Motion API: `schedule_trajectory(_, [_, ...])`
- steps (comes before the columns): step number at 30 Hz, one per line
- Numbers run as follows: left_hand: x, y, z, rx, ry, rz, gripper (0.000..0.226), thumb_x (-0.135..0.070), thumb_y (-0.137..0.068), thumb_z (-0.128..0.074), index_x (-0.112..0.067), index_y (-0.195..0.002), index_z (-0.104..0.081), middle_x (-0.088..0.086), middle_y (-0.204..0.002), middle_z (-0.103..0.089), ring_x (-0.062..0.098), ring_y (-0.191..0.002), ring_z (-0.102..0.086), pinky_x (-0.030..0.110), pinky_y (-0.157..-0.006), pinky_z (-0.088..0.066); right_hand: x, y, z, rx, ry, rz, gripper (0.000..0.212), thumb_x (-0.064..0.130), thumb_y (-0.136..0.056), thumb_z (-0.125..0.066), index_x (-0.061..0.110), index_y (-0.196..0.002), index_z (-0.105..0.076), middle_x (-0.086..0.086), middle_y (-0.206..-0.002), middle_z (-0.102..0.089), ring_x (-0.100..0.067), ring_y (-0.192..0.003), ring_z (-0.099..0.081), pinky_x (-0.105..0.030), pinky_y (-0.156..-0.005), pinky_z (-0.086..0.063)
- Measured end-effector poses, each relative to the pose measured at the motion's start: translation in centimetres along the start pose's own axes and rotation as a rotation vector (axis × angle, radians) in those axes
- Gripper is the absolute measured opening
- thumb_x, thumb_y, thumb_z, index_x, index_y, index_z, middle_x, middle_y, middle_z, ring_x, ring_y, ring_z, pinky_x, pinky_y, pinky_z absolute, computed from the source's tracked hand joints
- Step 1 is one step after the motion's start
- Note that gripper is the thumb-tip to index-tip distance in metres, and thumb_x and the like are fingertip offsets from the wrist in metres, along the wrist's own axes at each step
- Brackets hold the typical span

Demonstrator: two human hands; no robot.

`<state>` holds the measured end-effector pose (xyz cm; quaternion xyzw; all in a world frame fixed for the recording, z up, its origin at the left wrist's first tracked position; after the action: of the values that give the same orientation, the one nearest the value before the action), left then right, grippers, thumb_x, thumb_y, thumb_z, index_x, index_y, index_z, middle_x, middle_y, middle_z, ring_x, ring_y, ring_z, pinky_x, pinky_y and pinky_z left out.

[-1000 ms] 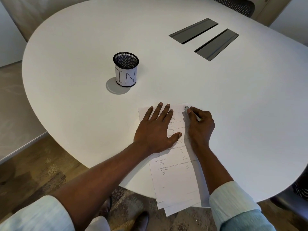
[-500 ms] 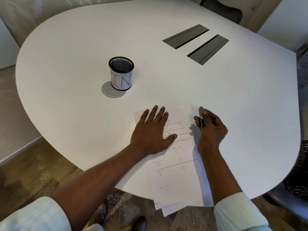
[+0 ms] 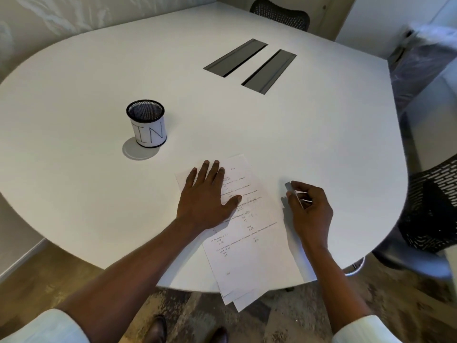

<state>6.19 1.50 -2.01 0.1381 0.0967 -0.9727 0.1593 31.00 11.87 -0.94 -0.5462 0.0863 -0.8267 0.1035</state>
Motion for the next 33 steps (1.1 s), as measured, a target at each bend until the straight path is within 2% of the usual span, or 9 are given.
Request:
schedule_trajectory(4, [-0.4,-0.9,0.7,0.052,-0.03,0.028,0.092,-0.075,-0.093,-0.053,-0.011,-0.158,-0.043,0.006,-0.177,-0.032,0.03,-0.166,-0.023,0.052,-0.133,-0.018,0.1,1.3,-0.6,0.025,0.036,0.028,0.026,0.013,-0.093,-0.081,0.026,-0.116,-0.078,0.015,-0.115,-0.072,-0.002,-0.088,-0.069,-0.009,-0.073,-0.05])
schedule_trajectory(7, [-1.3,-2.7,1.5,0.097,-0.103,0.05,0.093,-0.076,-0.082,-0.062,-0.007,-0.143,-0.052,0.01,-0.153,-0.053,0.034,-0.146,-0.044,0.052,-0.125,-0.029,-0.1,1.8,-0.9,0.011,0.052,0.049,0.025,0.013,-0.092,-0.082,0.024,-0.114,-0.079,0.012,-0.114,-0.071,-0.005,-0.088,-0.07,-0.013,-0.074,-0.051])
schedule_trajectory(14, [-3.7,-7.8,2.3,0.204,-0.07,0.087,0.101,-0.073,-0.086,-0.07,-0.001,-0.15,-0.041,0.017,-0.147,-0.052,0.04,-0.138,-0.047,0.05,-0.109,-0.044,-0.4,1.4,-0.9,-0.012,0.041,0.04,0.024,0.012,-0.091,-0.082,0.026,-0.11,-0.08,0.012,-0.111,-0.072,-0.004,-0.088,-0.07,-0.012,-0.073,-0.051])
schedule_trajectory(20, [-5.6,-10.2,2.9,0.207,-0.086,0.076,0.084,-0.062,-0.086,-0.078,-0.003,-0.139,-0.05,0.017,-0.138,-0.06,0.039,-0.132,-0.055,0.047,-0.104,-0.044,-0.4,1.4,-0.9,-0.023,0.058,0.054,0.023,0.012,-0.091,-0.081,0.026,-0.11,-0.08,0.008,-0.108,-0.071,-0.006,-0.087,-0.07,-0.029,-0.076,-0.058])
schedule_trajectory(22, [-5.8,-10.9,3.5,0.193,-0.072,0.129,0.072,-0.062,-0.085,-0.08,-0.006,-0.125,-0.057,0.016,-0.131,-0.067,0.039,-0.127,-0.061,0.045,-0.103,-0.042,-0.3,1.5,-0.9,-0.021,0.045,0.042,0.023,0.012,-0.091,-0.081,0.025,-0.11,-0.081,0.007,-0.108,-0.071,-0.008,-0.086,-0.071,-0.036,-0.078,-0.06])
schedule_trajectory(24, [-5.7,-11.4,4.2,0.196,0.0,0.217,0.058,-0.059,-0.083,-0.083,-0.013,-0.106,-0.056,0.014,-0.124,-0.072,0.039,-0.125,-0.063,0.044,-0.103,-0.038,-0.1,1.5,-0.7,-0.022,0.008,0.016,0.024,0.011,-0.091,-0.081,0.027,-0.109,-0.08,0.008,-0.108,-0.071,-0.007,-0.085,-0.072,-0.039,-0.08,-0.062])
schedule_trajectory(28, [-5.1,-12.0,5.2,0.199,0.205,0.401,0.047,-0.037,-0.079,-0.093,-0.013,-0.087,-0.054,0.008,-0.105,-0.067,0.037,-0.12,-0.066,0.043,-0.099,-0.034,0.0,1.7,-0.4,-0.035,-0.117,-0.101,0.025,0.012,-0.092,-0.079,0.028,-0.112,-0.078,0.012,-0.111,-0.076,-0.005,-0.089,-0.075,-0.042,-0.084,-0.064])
schedule_trajectory(31, [-4.1,-11.9,5.8,0.181,0.375,0.452,0.032,-0.019,-0.08,-0.093,-0.009,-0.102,-0.073,0.0,-0.081,-0.063,0.033,-0.103,-0.062,0.042,-0.1,-0.039,-0.1,1.7,-0.2,-0.053,-0.188,-0.166,0.026,0.013,-0.094,-0.078,0.025,-0.117,-0.077,0.012,-0.109,-0.08,-0.008,-0.091,-0.078,-0.035,-0.082,-0.065])
schedule_trajectory(33, [-3.6,-11.7,6.2,0.169,0.512,0.444,0.031,-0.012,-0.08,-0.094,-0.011,-0.103,-0.074,0.001,-0.084,-0.065,0.03,-0.104,-0.061,0.042,-0.106,-0.051,-0.2,1.7,0.0,-0.063,-0.23,-0.185,0.025,0.014,-0.095,-0.078,0.027,-0.117,-0.078,0.011,-0.105,-0.081,-0.009,-0.091,-0.079,-0.029,-0.079,-0.064])
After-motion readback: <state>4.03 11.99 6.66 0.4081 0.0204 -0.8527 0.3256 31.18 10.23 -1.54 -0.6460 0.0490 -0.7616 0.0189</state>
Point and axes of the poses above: each hand's wrist, its own y-axis away from the middle knuckle, its own z-axis out of the back of the hand, x = y × z, the point moved 2 cm from there along -y, towards the middle knuckle
